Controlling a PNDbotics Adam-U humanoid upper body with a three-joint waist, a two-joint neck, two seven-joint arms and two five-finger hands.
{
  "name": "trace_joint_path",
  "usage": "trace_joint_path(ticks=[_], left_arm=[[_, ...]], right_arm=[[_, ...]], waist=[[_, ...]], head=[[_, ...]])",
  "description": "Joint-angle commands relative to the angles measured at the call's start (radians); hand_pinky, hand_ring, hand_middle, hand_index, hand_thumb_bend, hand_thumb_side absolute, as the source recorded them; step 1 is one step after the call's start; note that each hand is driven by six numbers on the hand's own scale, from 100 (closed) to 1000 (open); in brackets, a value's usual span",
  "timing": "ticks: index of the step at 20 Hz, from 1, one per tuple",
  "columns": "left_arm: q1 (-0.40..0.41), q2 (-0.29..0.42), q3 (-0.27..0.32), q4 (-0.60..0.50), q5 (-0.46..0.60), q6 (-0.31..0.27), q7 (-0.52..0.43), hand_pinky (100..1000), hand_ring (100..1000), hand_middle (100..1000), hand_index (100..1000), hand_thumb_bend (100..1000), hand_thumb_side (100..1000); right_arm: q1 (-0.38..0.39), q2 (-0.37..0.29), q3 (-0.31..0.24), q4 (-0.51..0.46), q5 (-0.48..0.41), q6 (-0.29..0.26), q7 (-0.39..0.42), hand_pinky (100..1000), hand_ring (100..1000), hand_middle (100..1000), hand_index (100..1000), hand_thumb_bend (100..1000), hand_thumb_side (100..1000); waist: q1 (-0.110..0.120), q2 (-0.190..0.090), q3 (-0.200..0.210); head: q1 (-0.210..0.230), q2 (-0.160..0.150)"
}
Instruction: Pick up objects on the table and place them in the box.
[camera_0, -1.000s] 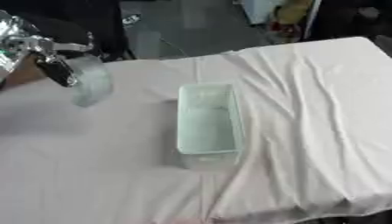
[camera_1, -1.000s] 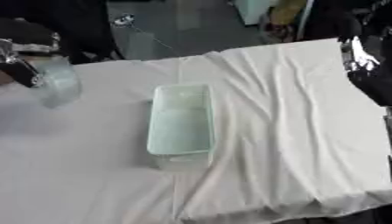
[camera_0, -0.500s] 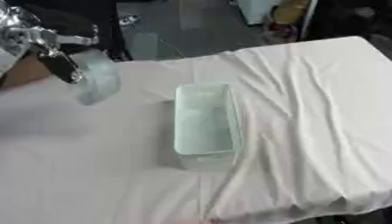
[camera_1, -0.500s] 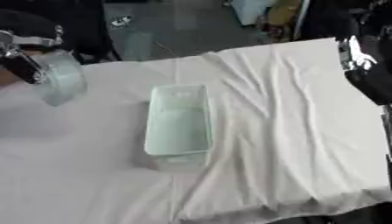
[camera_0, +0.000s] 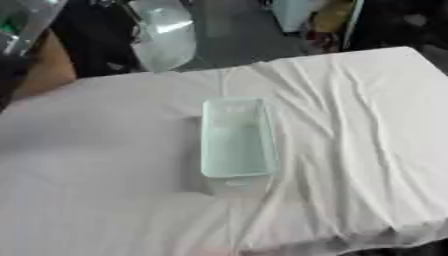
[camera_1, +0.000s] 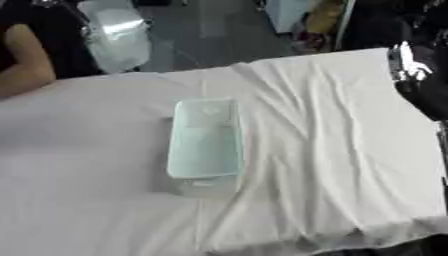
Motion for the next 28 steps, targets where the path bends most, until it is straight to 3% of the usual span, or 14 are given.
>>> trace_joint_path(ticks=[1,6,14,19,28], left_arm=[[-0.041,-0.112,0.028,0.049,-0.065,-0.011,0.038,100,100,100,114,100,100],[-0.027,-0.239,0.035,0.165,-0.180,-0.029,0.099,100,100,100,114,100,100],[0.002,-0.348,0.023,0.265,-0.297,-0.077,0.172,100,100,100,116,100,100],[0.028,-0.393,0.013,0.286,-0.347,-0.094,0.199,100,100,100,116,100,104],[0.057,-0.395,0.010,0.334,-0.420,-0.119,0.224,100,100,100,118,100,100]], right_arm=[[-0.020,-0.004,0.001,-0.015,-0.009,-0.004,0.005,703,890,982,1000,100,685],[-0.037,0.010,0.004,-0.015,-0.017,-0.008,0.009,703,890,982,1000,100,684],[-0.043,0.016,0.005,-0.015,-0.020,-0.014,0.011,704,890,981,1000,100,680],[-0.050,0.022,0.004,-0.015,-0.019,-0.017,0.009,705,890,981,1000,100,673],[-0.055,0.026,0.003,-0.015,-0.016,-0.018,0.008,705,890,981,1000,100,673]], waist=[[-0.007,-0.005,-0.007],[-0.012,0.006,-0.022],[-0.018,0.011,-0.030],[-0.020,0.015,-0.034],[-0.018,0.018,-0.035]], head=[[0.026,-0.001],[0.051,-0.006],[0.078,-0.020],[0.092,-0.051],[0.093,-0.056]])
